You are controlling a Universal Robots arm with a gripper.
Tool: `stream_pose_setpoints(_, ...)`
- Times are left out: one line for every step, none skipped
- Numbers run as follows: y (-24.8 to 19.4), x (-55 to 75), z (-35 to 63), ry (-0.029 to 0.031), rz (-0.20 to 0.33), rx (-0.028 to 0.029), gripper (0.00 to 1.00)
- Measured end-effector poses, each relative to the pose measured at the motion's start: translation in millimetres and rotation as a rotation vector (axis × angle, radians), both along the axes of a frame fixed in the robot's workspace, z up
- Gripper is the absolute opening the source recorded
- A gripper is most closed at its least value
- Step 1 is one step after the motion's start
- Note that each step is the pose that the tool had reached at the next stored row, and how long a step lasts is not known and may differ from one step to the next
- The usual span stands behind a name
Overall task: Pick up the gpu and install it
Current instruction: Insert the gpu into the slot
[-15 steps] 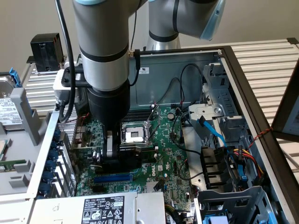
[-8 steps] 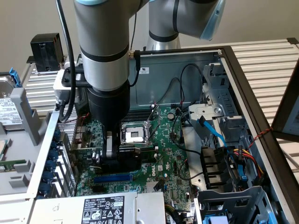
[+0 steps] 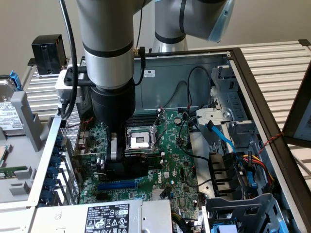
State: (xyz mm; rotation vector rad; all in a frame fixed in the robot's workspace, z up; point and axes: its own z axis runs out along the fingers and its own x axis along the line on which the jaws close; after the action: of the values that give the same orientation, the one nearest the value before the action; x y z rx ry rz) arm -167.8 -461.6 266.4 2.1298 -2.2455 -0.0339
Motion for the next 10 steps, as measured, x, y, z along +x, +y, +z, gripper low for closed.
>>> stream_pose_setpoints(0.0, 0.0, 2.3, 0.0000, 0.000, -0.0054, 0.27)
stream_pose_setpoints(-0.1, 0.2, 4.5, -0.0001, 0.000, -0.0098, 0.27)
stream_pose_setpoints(-0.4, 0.9, 5.8, -0.0001, 0.000, -0.0138, 0.27)
stream_pose_setpoints(-0.4, 1.5, 5.8, -0.0003, 0.000, -0.0175, 0.27)
stream_pose_setpoints(-0.4, 2.0, 5.9, -0.0005, 0.000, -0.0215, 0.27)
stream_pose_setpoints(-0.2, 2.1, 5.8, -0.0011, 0.000, -0.0254, 0.27)
stream_pose_setpoints(1.2, 2.1, 5.9, -0.0011, 0.000, -0.0282, 0.27)
stream_pose_setpoints(3.3, 2.1, 5.8, -0.0010, 0.000, -0.0296, 0.27)
stream_pose_setpoints(5.6, 2.2, 5.7, -0.0013, 0.000, -0.0307, 0.27)
stream_pose_setpoints(7.9, 2.2, 5.6, -0.0012, 0.000, -0.0312, 0.27)
